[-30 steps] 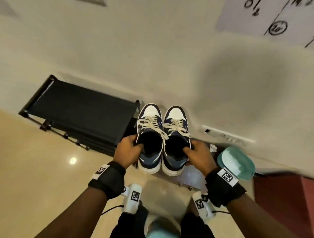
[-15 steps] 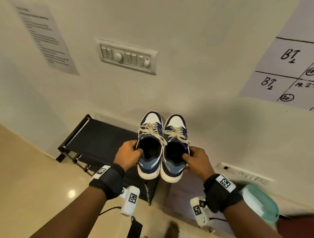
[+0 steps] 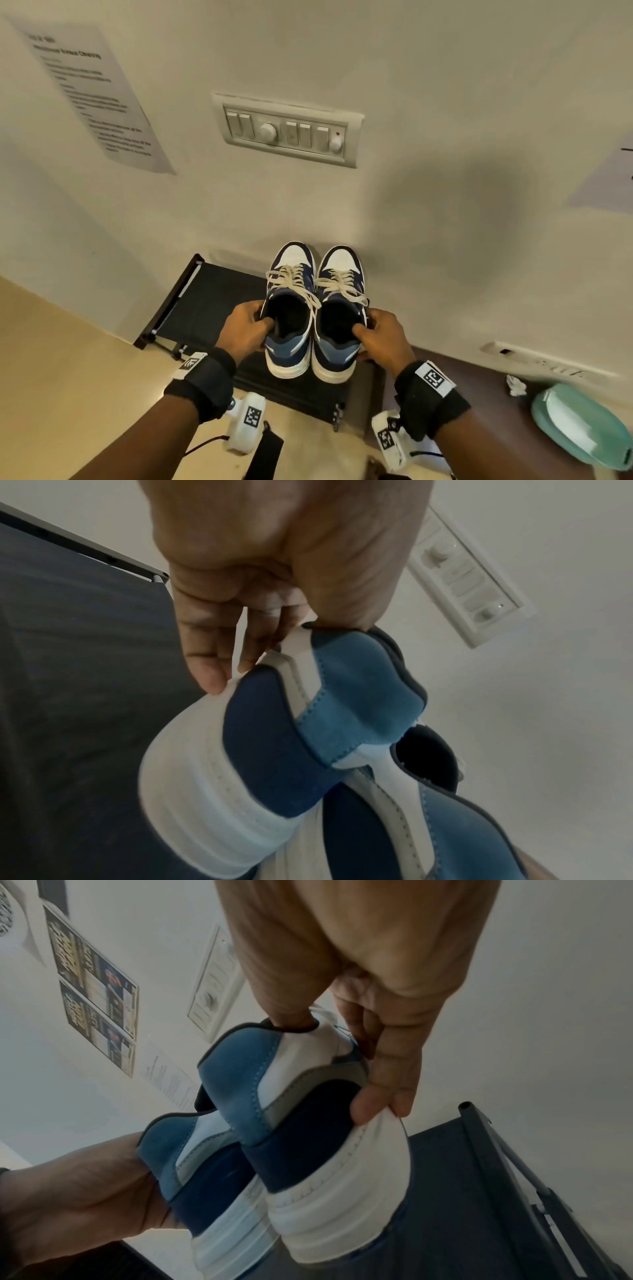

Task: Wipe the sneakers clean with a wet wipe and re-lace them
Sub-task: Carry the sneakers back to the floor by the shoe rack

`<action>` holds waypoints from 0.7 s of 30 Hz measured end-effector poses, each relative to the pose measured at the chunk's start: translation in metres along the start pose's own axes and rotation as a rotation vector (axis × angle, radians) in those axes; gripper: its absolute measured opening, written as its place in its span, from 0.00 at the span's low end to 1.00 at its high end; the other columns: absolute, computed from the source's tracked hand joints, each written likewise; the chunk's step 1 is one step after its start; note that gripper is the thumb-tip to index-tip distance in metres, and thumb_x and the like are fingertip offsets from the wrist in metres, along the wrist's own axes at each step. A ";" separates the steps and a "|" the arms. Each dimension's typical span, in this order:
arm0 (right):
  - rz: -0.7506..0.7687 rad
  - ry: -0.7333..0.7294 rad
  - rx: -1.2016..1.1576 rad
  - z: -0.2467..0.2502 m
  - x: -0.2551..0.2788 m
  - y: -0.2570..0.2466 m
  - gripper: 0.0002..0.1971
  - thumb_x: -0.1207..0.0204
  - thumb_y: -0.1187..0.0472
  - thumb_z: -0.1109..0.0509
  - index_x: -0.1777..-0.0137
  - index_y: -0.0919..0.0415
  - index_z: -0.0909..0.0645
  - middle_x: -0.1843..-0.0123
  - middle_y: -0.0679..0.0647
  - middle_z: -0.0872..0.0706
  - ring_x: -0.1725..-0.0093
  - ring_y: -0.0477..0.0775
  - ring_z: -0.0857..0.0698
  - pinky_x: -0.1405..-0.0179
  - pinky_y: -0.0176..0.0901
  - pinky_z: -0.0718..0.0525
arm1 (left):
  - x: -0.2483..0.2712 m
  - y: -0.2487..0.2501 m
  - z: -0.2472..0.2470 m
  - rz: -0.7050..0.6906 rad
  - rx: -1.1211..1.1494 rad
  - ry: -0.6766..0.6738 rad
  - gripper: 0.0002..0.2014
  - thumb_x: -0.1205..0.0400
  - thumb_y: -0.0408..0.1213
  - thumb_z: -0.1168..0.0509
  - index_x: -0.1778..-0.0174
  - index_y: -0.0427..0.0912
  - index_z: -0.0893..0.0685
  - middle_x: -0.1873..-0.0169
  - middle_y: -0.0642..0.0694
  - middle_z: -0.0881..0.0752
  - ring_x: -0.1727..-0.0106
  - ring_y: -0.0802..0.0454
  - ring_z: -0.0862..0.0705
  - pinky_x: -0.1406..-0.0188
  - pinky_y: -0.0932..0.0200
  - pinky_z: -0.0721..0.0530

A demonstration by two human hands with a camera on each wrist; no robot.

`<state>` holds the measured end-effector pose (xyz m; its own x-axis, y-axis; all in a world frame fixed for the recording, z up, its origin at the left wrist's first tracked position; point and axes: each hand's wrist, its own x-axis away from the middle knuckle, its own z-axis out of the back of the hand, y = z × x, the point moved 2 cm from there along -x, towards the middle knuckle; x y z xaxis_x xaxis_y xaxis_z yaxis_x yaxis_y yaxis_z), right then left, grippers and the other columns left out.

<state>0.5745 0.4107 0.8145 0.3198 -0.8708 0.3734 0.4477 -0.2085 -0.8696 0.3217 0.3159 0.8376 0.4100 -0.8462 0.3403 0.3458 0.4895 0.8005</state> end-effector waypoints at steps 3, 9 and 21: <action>-0.027 0.041 -0.018 -0.031 -0.005 -0.006 0.09 0.20 0.69 0.31 0.43 0.61 0.14 0.52 0.59 0.09 0.55 0.58 0.08 0.62 0.54 0.06 | -0.028 -0.021 0.024 -0.027 -0.020 -0.058 0.09 0.19 0.26 0.36 0.52 0.43 0.12 0.60 0.39 0.10 0.57 0.40 0.10 0.63 0.45 0.07; -0.130 0.128 -0.083 -0.111 -0.007 -0.009 0.12 0.20 0.72 0.34 0.40 0.62 0.15 0.48 0.61 0.08 0.49 0.61 0.08 0.58 0.62 0.06 | -0.065 -0.066 0.079 -0.070 -0.055 -0.156 0.10 0.20 0.28 0.35 0.50 0.44 0.12 0.59 0.41 0.09 0.56 0.43 0.10 0.62 0.40 0.07; -0.265 0.140 -0.012 -0.195 -0.027 -0.016 0.14 0.20 0.74 0.39 0.42 0.57 0.18 0.45 0.63 0.12 0.44 0.68 0.11 0.57 0.64 0.06 | -0.108 -0.129 0.115 -0.015 -0.132 -0.244 0.11 0.19 0.32 0.35 0.42 0.48 0.15 0.51 0.42 0.10 0.50 0.41 0.12 0.49 0.38 0.09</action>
<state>0.3957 0.3504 0.7548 0.0742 -0.8379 0.5407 0.4898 -0.4417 -0.7517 0.1363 0.3199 0.7545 0.1942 -0.8717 0.4499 0.4636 0.4858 0.7410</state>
